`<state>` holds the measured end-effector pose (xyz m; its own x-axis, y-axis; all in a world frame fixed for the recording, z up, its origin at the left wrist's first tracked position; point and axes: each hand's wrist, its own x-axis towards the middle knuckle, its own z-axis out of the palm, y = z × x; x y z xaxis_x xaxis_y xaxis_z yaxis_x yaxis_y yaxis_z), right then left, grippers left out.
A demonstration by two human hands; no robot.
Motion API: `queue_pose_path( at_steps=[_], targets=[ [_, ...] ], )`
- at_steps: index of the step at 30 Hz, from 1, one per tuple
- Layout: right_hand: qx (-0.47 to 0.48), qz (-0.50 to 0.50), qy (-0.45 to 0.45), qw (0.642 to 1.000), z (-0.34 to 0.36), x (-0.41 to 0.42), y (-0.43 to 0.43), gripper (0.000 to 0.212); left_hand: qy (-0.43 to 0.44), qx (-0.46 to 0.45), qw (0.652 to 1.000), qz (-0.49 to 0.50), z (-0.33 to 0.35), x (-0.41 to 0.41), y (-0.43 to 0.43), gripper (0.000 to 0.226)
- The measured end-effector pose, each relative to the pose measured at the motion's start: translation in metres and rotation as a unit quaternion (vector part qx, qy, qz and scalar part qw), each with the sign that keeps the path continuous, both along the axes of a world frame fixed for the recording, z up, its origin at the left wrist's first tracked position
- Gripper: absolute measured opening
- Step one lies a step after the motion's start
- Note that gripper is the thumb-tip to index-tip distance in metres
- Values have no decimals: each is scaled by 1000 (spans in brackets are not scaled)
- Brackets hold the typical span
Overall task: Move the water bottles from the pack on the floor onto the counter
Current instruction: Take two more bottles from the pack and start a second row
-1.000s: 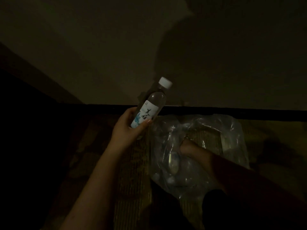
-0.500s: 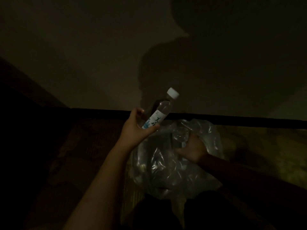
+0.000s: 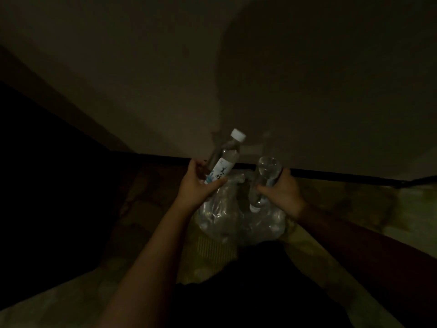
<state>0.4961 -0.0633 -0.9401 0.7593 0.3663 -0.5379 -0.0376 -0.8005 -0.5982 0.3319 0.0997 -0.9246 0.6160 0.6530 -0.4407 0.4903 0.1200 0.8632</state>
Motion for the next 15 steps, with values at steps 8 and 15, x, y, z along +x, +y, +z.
queue_pose_path(
  at_steps=[8,15],
  targets=[
    [-1,-30,12,999,207,-18,-15,71,28,12,1000,-2,196,-49,-24,62],
    [63,-28,-26,997,381,-55,-21,68,-1,34,999,-16,363,-77,-42,61]
  ],
)
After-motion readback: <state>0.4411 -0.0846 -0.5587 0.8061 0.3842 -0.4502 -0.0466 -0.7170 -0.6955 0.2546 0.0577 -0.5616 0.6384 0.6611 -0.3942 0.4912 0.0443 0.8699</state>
